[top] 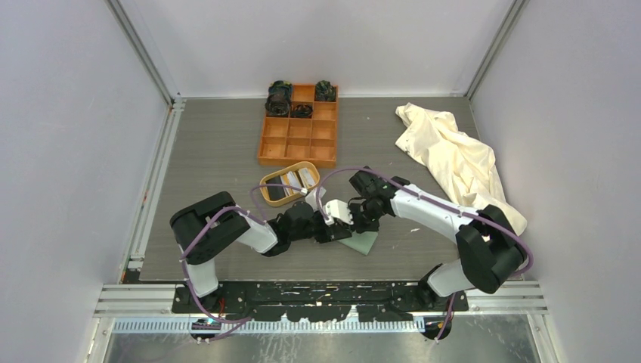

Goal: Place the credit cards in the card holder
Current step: Close the card holder at the center of the board.

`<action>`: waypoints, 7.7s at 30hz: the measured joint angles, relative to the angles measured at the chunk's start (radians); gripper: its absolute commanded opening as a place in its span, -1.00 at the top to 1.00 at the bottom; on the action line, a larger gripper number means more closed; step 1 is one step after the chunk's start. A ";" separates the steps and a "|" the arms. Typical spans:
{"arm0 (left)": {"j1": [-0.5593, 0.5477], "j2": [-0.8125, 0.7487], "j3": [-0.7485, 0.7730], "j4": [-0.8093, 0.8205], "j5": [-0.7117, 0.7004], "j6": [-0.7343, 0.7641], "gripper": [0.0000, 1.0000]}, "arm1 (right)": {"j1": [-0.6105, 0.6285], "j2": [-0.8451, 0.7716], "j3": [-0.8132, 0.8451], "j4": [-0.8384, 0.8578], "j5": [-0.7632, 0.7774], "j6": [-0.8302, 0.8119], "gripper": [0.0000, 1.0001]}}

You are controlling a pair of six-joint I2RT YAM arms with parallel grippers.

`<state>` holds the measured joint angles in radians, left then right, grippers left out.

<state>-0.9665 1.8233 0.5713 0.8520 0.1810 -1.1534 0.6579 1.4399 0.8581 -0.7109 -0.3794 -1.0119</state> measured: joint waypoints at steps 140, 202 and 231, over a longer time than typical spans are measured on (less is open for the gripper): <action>-0.072 0.103 0.015 0.194 -0.087 0.011 1.00 | -0.135 0.084 0.057 -0.099 -0.152 0.193 0.81; -0.077 0.146 -0.032 0.292 -0.108 -0.109 1.00 | -0.017 0.161 0.143 -0.161 0.047 0.437 0.91; -0.069 0.143 -0.045 0.304 -0.108 -0.092 0.98 | -0.241 -0.086 0.084 -0.158 -0.234 0.151 0.12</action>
<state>-1.0355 1.9663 0.5266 1.1561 0.0727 -1.2453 0.4168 1.3537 0.9421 -0.8688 -0.6136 -0.8612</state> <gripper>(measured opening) 0.006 0.433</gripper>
